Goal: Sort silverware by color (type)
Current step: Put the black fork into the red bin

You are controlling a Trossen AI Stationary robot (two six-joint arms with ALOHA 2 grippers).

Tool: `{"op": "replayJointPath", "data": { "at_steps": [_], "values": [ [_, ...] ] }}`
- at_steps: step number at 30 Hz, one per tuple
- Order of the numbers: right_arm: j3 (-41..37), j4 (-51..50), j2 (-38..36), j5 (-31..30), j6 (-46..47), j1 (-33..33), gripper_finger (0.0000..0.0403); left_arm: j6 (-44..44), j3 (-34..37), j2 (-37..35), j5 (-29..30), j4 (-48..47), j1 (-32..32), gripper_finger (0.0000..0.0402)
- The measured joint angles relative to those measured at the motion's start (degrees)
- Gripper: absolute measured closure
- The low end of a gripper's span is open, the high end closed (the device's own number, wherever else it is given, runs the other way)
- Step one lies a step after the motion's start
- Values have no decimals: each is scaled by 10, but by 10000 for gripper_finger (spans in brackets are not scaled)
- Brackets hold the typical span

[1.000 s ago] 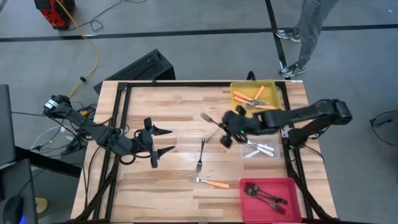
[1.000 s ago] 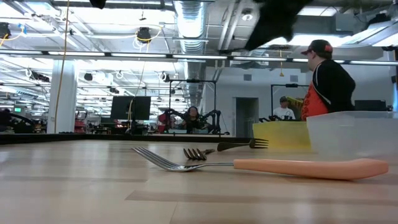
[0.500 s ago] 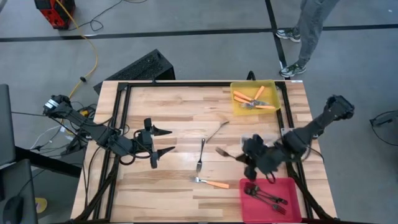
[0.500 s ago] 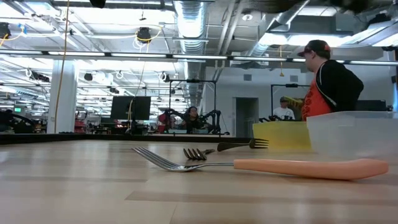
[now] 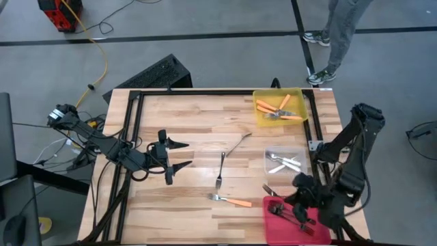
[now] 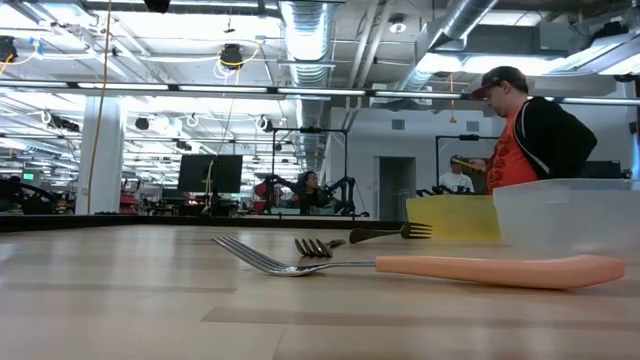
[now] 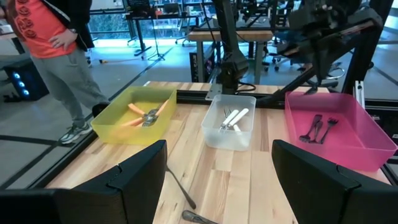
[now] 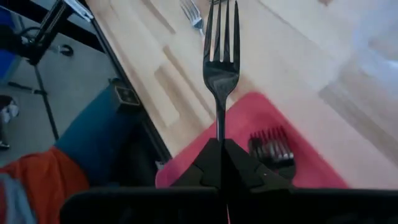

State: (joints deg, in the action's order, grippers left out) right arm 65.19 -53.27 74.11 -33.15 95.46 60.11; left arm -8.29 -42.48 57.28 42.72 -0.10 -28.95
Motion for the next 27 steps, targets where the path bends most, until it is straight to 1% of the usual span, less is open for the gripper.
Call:
{"op": "replayJointPath", "data": {
  "at_steps": [4,8,11,13,16,19,23,27],
  "values": [
    [0,-2,21,6,87,50,382,0,0,0,0,0,0,127],
    [0,-11,47,35,174,91,382,0,0,0,0,0,0,127],
    [0,-12,76,59,224,114,382,-1,0,0,0,0,0,127],
    [0,-9,95,61,249,127,382,-1,0,0,0,0,0,127],
    [0,5,121,63,258,140,373,0,0,0,5,0,0,127],
    [0,22,145,62,259,149,372,1,0,0,25,1,0,127],
    [0,36,172,63,259,149,381,2,0,0,41,0,0,127],
    [0,34,190,62,247,142,373,3,0,0,42,1,0,127]
  ]
}}
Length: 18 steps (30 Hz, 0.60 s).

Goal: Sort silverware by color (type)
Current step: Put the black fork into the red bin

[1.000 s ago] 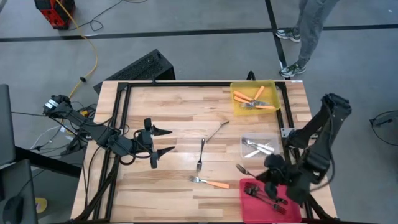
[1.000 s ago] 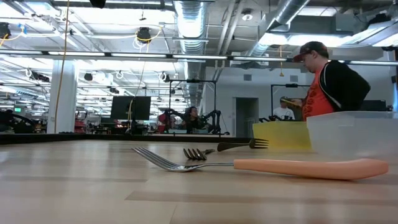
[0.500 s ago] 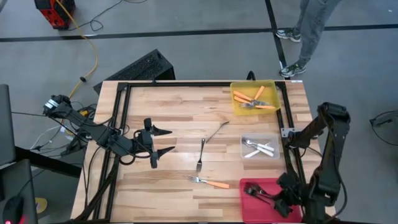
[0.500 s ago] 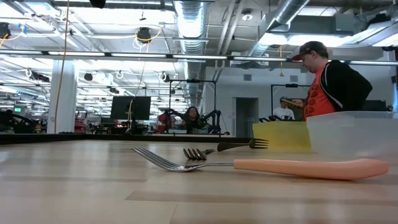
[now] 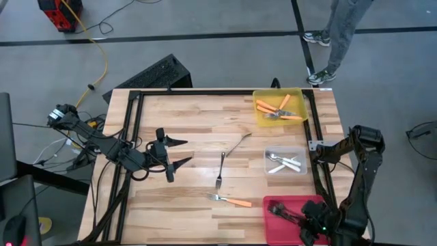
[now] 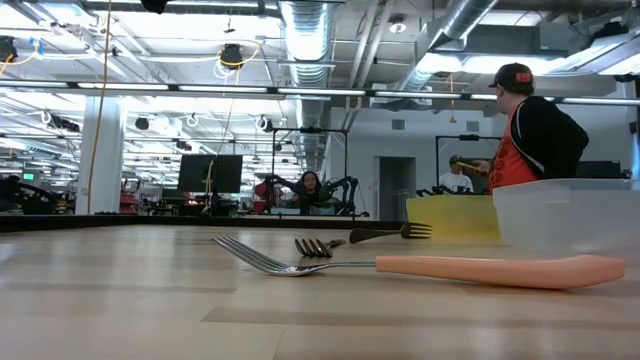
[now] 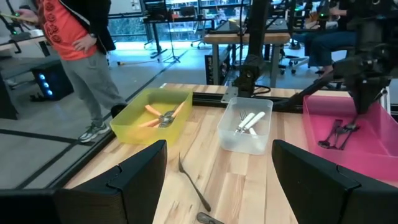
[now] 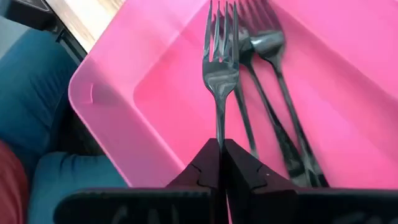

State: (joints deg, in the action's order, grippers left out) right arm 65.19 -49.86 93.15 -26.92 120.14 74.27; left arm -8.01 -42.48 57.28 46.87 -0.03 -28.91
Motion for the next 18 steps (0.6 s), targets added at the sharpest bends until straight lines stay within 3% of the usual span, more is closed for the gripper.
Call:
{"op": "replayJointPath", "data": {
  "at_steps": [10,18],
  "values": [
    [0,12,20,-3,-124,-36,373,5,0,0,1,0,0,127],
    [0,5,21,39,-122,-29,368,8,0,0,1,0,0,127]
  ]
}}
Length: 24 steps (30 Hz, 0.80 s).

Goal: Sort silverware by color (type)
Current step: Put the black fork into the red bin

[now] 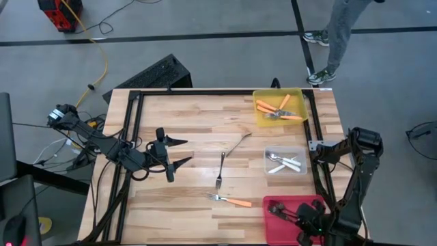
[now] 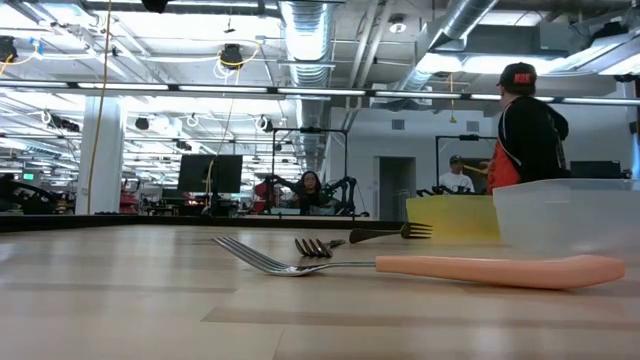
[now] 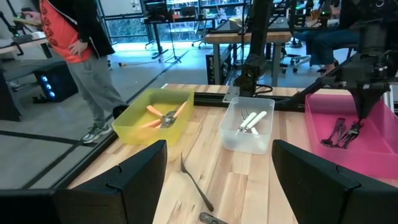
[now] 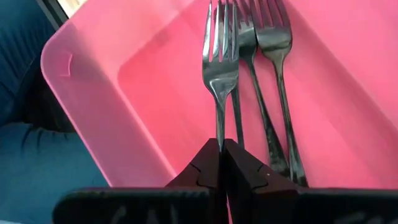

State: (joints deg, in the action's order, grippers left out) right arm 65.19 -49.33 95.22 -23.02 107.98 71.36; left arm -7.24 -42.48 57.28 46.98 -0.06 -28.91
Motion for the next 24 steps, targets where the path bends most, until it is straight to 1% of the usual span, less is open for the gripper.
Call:
{"op": "replayJointPath", "data": {
  "at_steps": [4,9,24],
  "values": [
    [0,-6,0,-1,0,3,366,1,0,0,0,0,0,127],
    [0,-12,8,-22,0,2,356,1,0,0,0,0,0,127],
    [0,-11,16,-29,1,3,353,0,0,0,0,0,0,127]
  ]
}}
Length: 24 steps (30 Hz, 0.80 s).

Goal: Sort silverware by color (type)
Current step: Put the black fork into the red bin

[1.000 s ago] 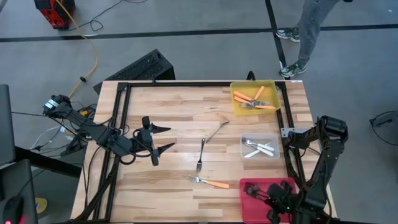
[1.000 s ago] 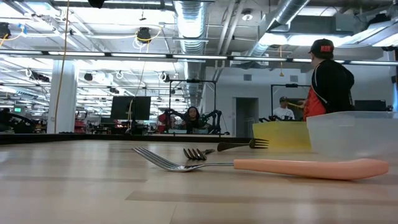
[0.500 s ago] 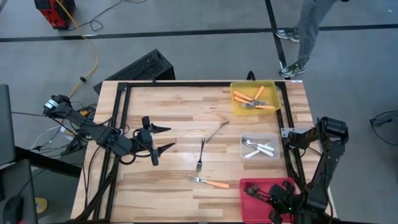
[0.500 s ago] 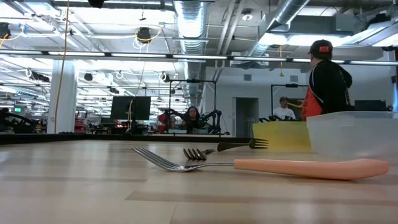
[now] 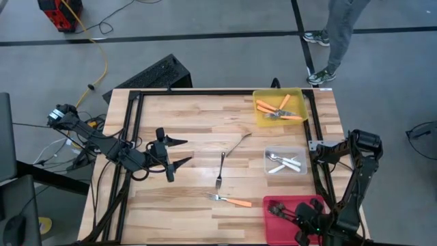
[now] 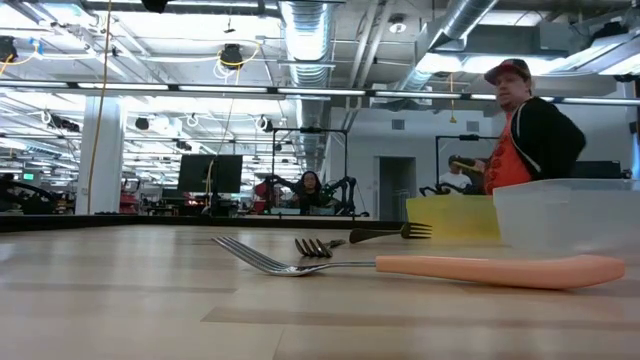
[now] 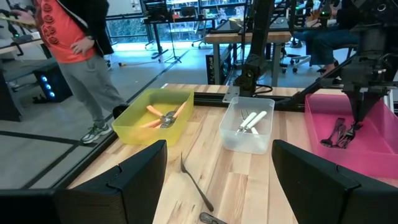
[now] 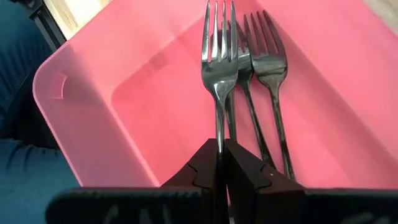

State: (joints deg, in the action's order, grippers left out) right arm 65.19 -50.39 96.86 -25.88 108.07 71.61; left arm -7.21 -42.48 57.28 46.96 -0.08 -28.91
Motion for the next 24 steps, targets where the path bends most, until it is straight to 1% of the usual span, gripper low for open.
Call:
{"op": "replayJointPath", "data": {
  "at_steps": [6,10,16,24],
  "values": [
    [0,-13,0,-10,3,0,351,0,0,0,0,0,0,127],
    [0,-24,0,-10,14,0,342,0,0,0,0,0,0,127],
    [0,-29,0,-11,14,0,320,0,0,0,0,0,0,127],
    [0,-30,0,-11,14,0,277,-1,0,0,0,0,0,127]
  ]
}}
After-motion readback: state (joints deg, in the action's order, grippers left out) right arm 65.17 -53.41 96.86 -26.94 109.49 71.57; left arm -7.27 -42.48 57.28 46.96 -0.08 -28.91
